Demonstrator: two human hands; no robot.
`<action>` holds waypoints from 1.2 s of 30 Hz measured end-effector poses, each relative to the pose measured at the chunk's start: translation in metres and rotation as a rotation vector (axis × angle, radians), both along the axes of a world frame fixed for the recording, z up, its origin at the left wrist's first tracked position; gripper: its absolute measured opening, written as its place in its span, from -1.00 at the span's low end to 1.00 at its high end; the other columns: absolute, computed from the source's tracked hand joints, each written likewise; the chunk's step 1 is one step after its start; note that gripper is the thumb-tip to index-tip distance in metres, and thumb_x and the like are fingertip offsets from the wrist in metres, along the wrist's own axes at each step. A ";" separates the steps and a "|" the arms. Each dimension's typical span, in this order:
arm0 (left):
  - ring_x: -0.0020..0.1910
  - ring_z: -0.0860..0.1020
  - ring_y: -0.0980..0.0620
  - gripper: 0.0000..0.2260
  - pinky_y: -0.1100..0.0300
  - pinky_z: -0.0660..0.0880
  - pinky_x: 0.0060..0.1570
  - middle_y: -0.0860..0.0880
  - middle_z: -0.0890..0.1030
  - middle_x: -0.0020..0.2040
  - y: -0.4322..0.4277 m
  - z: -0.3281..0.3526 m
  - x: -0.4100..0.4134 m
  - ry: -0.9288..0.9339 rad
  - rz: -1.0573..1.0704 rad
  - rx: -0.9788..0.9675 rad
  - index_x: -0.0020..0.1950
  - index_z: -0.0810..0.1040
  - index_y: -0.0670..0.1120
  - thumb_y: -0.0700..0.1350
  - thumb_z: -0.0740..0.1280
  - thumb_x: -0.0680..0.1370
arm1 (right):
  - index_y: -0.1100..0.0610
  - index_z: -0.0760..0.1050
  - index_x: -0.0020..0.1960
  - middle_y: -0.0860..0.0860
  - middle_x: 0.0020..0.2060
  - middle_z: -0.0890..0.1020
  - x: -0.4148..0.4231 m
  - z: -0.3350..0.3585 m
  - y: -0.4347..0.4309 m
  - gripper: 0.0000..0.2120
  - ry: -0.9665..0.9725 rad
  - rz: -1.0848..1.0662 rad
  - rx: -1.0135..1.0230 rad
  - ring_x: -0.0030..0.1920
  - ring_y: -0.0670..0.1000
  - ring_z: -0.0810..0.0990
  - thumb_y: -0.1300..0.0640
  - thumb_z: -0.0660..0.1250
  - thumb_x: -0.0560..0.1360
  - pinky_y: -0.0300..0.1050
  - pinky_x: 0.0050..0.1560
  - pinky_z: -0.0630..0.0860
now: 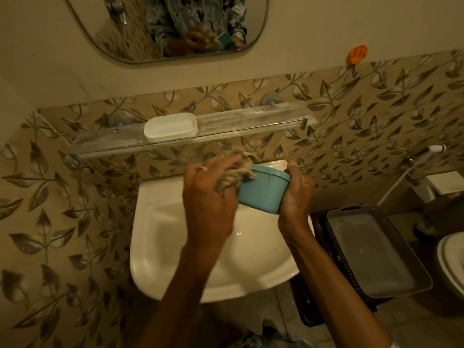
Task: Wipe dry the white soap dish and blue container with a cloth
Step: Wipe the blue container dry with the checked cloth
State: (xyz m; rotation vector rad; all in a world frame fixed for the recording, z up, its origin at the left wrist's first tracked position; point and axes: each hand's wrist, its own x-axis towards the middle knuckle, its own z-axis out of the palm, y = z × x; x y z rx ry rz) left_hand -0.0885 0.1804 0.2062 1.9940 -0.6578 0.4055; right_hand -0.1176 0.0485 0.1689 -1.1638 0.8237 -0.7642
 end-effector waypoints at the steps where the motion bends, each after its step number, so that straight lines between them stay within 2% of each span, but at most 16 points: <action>1: 0.11 0.53 0.05 -0.66 0.16 0.53 0.06 0.01 0.63 0.11 0.005 -0.002 0.012 0.110 -0.016 -0.058 0.16 0.60 0.01 -0.27 0.35 0.43 | 0.10 0.41 -0.39 -0.02 -0.49 0.53 -0.003 -0.002 0.001 -0.60 -0.006 0.001 0.021 -0.42 0.00 0.54 0.03 0.16 0.60 -0.09 -0.31 0.44; 3: 0.05 0.59 0.12 -0.72 0.25 0.54 0.06 0.04 0.65 0.04 0.015 -0.004 0.029 0.287 0.030 -0.127 0.11 0.63 0.00 -0.27 0.38 0.46 | 0.09 0.49 -0.37 -0.04 -0.49 0.60 -0.008 -0.001 0.002 -0.53 -0.016 0.039 0.103 -0.40 0.00 0.59 -0.07 0.09 0.62 -0.06 -0.26 0.51; 6: -0.06 0.60 0.20 -0.81 0.36 0.52 -0.13 0.10 0.63 -0.07 0.032 -0.012 0.037 0.547 0.137 -0.330 0.04 0.57 0.11 -0.18 0.34 0.53 | 0.07 0.63 -0.19 0.05 -0.34 0.70 -0.012 0.000 -0.003 -0.37 -0.025 0.239 0.333 -0.31 0.05 0.68 -0.30 -0.06 0.57 -0.04 -0.18 0.59; 8: -0.07 0.62 0.13 -0.87 0.27 0.55 -0.13 0.06 0.65 -0.07 0.044 -0.018 0.036 0.740 0.128 -0.515 0.01 0.56 0.09 -0.14 0.31 0.56 | 0.07 0.65 -0.12 0.08 -0.27 0.71 -0.017 -0.004 -0.006 -0.39 -0.011 0.370 0.413 -0.27 0.07 0.69 -0.31 -0.03 0.55 -0.06 -0.18 0.60; 10: -0.14 0.63 0.09 -0.87 0.26 0.58 -0.23 -0.01 0.66 -0.08 0.052 -0.020 0.035 0.847 0.120 -0.635 0.07 0.57 0.00 -0.14 0.28 0.58 | 0.07 0.66 -0.06 0.08 -0.19 0.71 -0.020 -0.010 -0.007 -0.49 0.010 0.455 0.377 -0.14 0.10 0.68 -0.21 0.04 0.57 0.00 -0.06 0.59; 12: -0.22 0.64 0.11 -0.86 0.29 0.57 -0.33 0.00 0.68 -0.15 0.058 -0.020 0.035 0.906 0.114 -0.743 0.10 0.57 -0.07 -0.15 0.27 0.58 | 0.06 0.63 0.08 0.09 -0.04 0.71 -0.020 -0.014 -0.008 -0.56 0.014 0.496 0.338 0.03 0.14 0.65 -0.14 0.05 0.61 0.13 0.16 0.54; 14: -0.23 0.65 0.14 -0.89 0.29 0.57 -0.32 0.04 0.69 -0.20 0.060 -0.018 0.034 0.967 0.056 -0.853 0.05 0.57 -0.07 -0.16 0.28 0.57 | 0.01 0.59 0.15 0.07 0.04 0.69 -0.020 -0.014 -0.008 -0.56 0.012 0.523 0.329 0.12 0.13 0.63 -0.15 0.01 0.63 0.22 0.25 0.47; 18: -0.17 0.67 0.12 -0.82 0.27 0.59 -0.25 0.00 0.70 -0.15 0.061 -0.002 0.032 1.032 -0.176 -1.058 -0.01 0.62 -0.10 -0.09 0.28 0.48 | -0.07 0.59 0.09 0.06 0.05 0.69 -0.017 -0.007 -0.007 -0.60 -0.001 0.540 0.318 0.10 0.11 0.65 -0.18 0.01 0.61 0.23 0.17 0.52; 20: -0.13 0.66 0.11 -0.75 0.26 0.58 -0.24 0.00 0.69 -0.12 0.057 0.008 0.029 0.957 -0.226 -1.077 0.09 0.58 -0.15 -0.10 0.27 0.47 | -0.03 0.58 0.14 0.09 0.10 0.67 -0.014 -0.001 -0.007 -0.57 -0.019 0.550 0.307 0.10 0.10 0.66 -0.19 0.01 0.61 0.16 0.14 0.55; 22: -0.07 0.65 0.13 -0.76 0.28 0.57 -0.18 0.05 0.69 -0.10 0.052 0.019 0.029 0.768 -0.200 -0.995 0.17 0.50 -0.12 -0.18 0.29 0.51 | 0.00 0.58 0.15 0.10 0.10 0.67 -0.012 0.002 -0.006 -0.55 -0.031 0.558 0.302 0.09 0.10 0.66 -0.19 0.01 0.60 0.13 0.12 0.57; 25: -0.03 0.61 0.21 -0.77 0.32 0.52 -0.08 0.17 0.67 -0.10 0.044 0.039 0.032 0.265 -0.201 -0.552 0.06 0.57 0.07 -0.16 0.38 0.45 | 0.01 0.62 0.07 0.07 0.00 0.70 -0.011 0.005 -0.004 -0.56 -0.055 0.559 0.300 0.02 0.10 0.68 -0.18 0.03 0.61 0.10 0.06 0.59; 27: -0.04 0.58 0.23 -0.73 0.31 0.50 -0.03 0.14 0.63 -0.07 0.034 0.051 0.035 0.012 -0.287 -0.289 0.11 0.58 -0.07 -0.30 0.37 0.45 | 0.03 0.62 0.02 0.04 -0.11 0.71 -0.011 0.006 -0.001 -0.57 -0.065 0.549 0.288 -0.09 0.08 0.69 -0.17 0.06 0.61 0.07 -0.02 0.61; 29: 0.07 0.56 0.12 -0.64 0.22 0.49 0.08 -0.02 0.63 0.05 0.020 0.064 0.038 -0.118 -0.353 -0.101 0.19 0.56 -0.16 -0.39 0.32 0.43 | 0.03 0.61 -0.03 0.01 -0.20 0.71 -0.009 0.006 0.003 -0.58 -0.061 0.523 0.266 -0.17 0.05 0.70 -0.18 0.07 0.61 0.02 -0.11 0.63; 32: 0.13 0.50 -0.02 -0.60 0.12 0.40 0.16 -0.07 0.62 0.12 0.003 0.063 0.040 -0.251 -0.394 0.164 0.23 0.58 -0.08 -0.31 0.32 0.41 | 0.03 0.60 0.02 0.01 -0.19 0.72 -0.007 0.008 0.004 -0.58 -0.059 0.490 0.264 -0.17 0.04 0.71 -0.20 0.07 0.60 0.00 -0.14 0.64; 36: 0.15 0.45 -0.06 -0.61 0.01 0.35 0.13 -0.13 0.60 0.12 -0.003 0.037 0.026 -0.297 -0.381 0.311 0.21 0.59 -0.03 -0.17 0.23 0.41 | 0.04 0.60 0.01 0.05 -0.17 0.72 -0.010 0.008 -0.005 -0.57 -0.076 0.435 0.332 -0.17 0.06 0.70 -0.20 0.07 0.59 -0.01 -0.17 0.63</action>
